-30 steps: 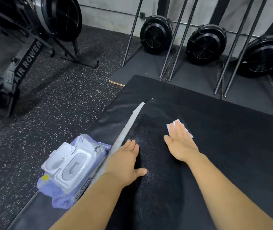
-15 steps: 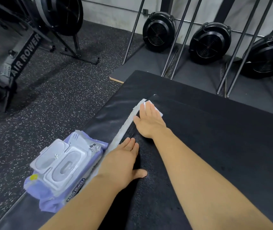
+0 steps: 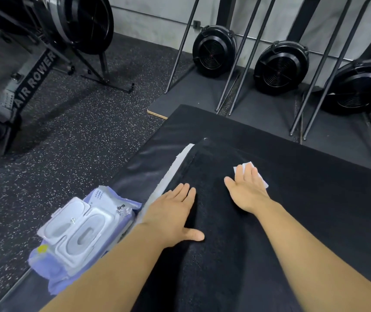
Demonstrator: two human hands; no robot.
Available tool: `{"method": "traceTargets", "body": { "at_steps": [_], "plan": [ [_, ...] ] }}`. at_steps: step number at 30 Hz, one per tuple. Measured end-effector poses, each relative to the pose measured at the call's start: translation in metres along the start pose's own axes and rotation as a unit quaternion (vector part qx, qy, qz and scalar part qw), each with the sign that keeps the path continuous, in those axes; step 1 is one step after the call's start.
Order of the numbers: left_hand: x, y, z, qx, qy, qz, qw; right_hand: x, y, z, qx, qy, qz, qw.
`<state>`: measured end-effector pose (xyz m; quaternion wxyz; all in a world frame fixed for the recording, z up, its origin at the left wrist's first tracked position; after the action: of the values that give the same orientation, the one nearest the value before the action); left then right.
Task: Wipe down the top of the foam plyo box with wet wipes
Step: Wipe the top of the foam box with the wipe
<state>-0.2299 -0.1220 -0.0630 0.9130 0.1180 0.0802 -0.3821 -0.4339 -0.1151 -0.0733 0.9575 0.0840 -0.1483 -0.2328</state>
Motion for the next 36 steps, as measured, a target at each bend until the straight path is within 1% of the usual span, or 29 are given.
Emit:
{"method": "traceTargets", "body": {
  "at_steps": [2, 4, 8, 11, 13, 15, 19, 23, 26, 29, 32, 36],
  "plan": [
    [0.001, -0.002, -0.006, 0.014, 0.006, 0.013, 1.000, 0.019, -0.009, -0.007, -0.001, -0.003, -0.021, 1.000],
    [0.002, -0.005, -0.010, 0.021, 0.008, 0.016, 1.000, 0.044, -0.020, -0.013, -0.007, -0.009, -0.020, 1.000],
    [0.003, -0.009, -0.011, 0.036, 0.005, 0.010, 0.999, 0.098, -0.043, -0.022, -0.007, -0.016, 0.056, 0.998],
    [0.002, -0.011, -0.011, 0.048, 0.001, 0.011, 0.999, 0.115, -0.057, -0.021, -0.001, 0.009, 0.121, 0.993],
    [0.001, -0.011, -0.011, 0.054, -0.002, 0.014, 0.998, 0.109, -0.061, -0.016, 0.003, 0.028, 0.148, 0.989],
    [0.000, -0.011, -0.010, 0.059, -0.003, 0.018, 0.998, 0.094, -0.060, -0.009, 0.005, 0.025, 0.145, 0.989],
    [-0.003, -0.009, -0.006, 0.067, -0.007, 0.020, 0.998, 0.042, -0.046, 0.004, -0.020, 0.011, 0.103, 0.994],
    [-0.006, -0.007, -0.002, 0.071, -0.011, 0.019, 0.997, -0.014, -0.028, 0.011, -0.017, 0.027, 0.044, 0.999],
    [-0.006, -0.007, -0.002, 0.069, -0.013, 0.018, 0.997, -0.022, -0.029, 0.010, -0.026, 0.020, 0.022, 0.999],
    [-0.006, -0.008, -0.004, 0.064, -0.013, 0.017, 0.998, 0.003, -0.043, 0.006, -0.047, 0.006, 0.018, 0.999],
    [-0.003, -0.010, -0.008, 0.061, -0.011, 0.018, 0.998, 0.047, -0.062, 0.002, -0.075, 0.002, 0.054, 0.996],
    [-0.002, -0.013, -0.012, 0.066, -0.005, 0.024, 0.998, 0.101, -0.081, -0.005, -0.060, 0.005, 0.109, 0.992]
  ]
}}
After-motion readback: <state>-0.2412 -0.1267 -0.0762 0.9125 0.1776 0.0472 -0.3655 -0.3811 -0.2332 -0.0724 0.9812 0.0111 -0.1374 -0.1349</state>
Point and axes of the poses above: each hand's wrist, its own y-axis away from the middle knuckle, its own z-axis out of the back of the hand, x = y × z, the point moved 4 cm from there along -y, towards the middle knuckle, and after that the axes turned 7 degrees about -x, right-handed, at the moved point
